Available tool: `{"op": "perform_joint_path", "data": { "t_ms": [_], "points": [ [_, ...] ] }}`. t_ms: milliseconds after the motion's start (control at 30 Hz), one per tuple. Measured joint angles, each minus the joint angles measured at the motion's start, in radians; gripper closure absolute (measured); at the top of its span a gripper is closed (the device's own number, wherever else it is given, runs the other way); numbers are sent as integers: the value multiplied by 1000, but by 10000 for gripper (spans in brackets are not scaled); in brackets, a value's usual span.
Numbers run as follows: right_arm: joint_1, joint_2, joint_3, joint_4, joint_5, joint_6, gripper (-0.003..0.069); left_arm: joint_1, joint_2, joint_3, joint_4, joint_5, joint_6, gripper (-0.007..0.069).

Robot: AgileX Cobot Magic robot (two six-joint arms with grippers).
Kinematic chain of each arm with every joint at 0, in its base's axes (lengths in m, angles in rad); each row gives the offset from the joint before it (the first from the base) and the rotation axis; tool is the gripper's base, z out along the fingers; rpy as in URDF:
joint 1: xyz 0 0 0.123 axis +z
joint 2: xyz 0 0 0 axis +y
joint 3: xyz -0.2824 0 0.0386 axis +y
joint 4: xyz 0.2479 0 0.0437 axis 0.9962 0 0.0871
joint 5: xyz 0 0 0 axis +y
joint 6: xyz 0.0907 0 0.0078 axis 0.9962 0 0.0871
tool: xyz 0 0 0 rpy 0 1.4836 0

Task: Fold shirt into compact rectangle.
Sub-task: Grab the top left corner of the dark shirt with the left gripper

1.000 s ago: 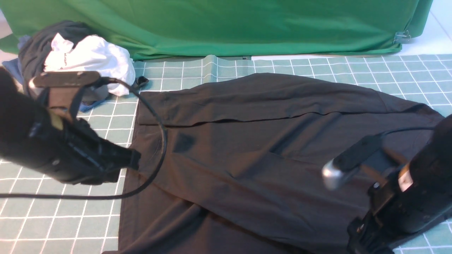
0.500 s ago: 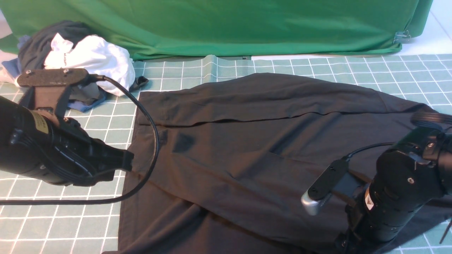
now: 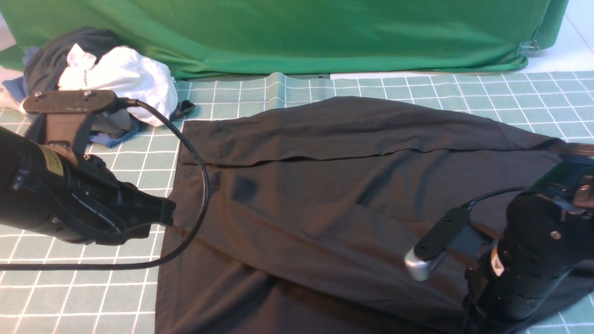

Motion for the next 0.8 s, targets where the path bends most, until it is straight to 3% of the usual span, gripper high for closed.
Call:
{"op": "perform_joint_path", "data": {
  "t_ms": [500, 567, 700, 767, 800],
  "points": [
    [0, -69, 120, 44, 67, 57, 619, 0, -1, 0, 0, 14, 6, 613],
    [0, -69, 120, 44, 68, 75, 584, 0, -1, 0, 0, 14, 6, 613],
    [0, -69, 120, 47, 108, 91, 391, 5, -1, 0, 3, 13, -3, 613],
    [0, -70, 120, 48, 165, 100, 245, 37, 2, -1, 6, -9, -24, 613],
    [0, -71, 119, 49, 170, 101, 237, 41, 3, -1, 6, -9, -24, 613]
  ]
}}
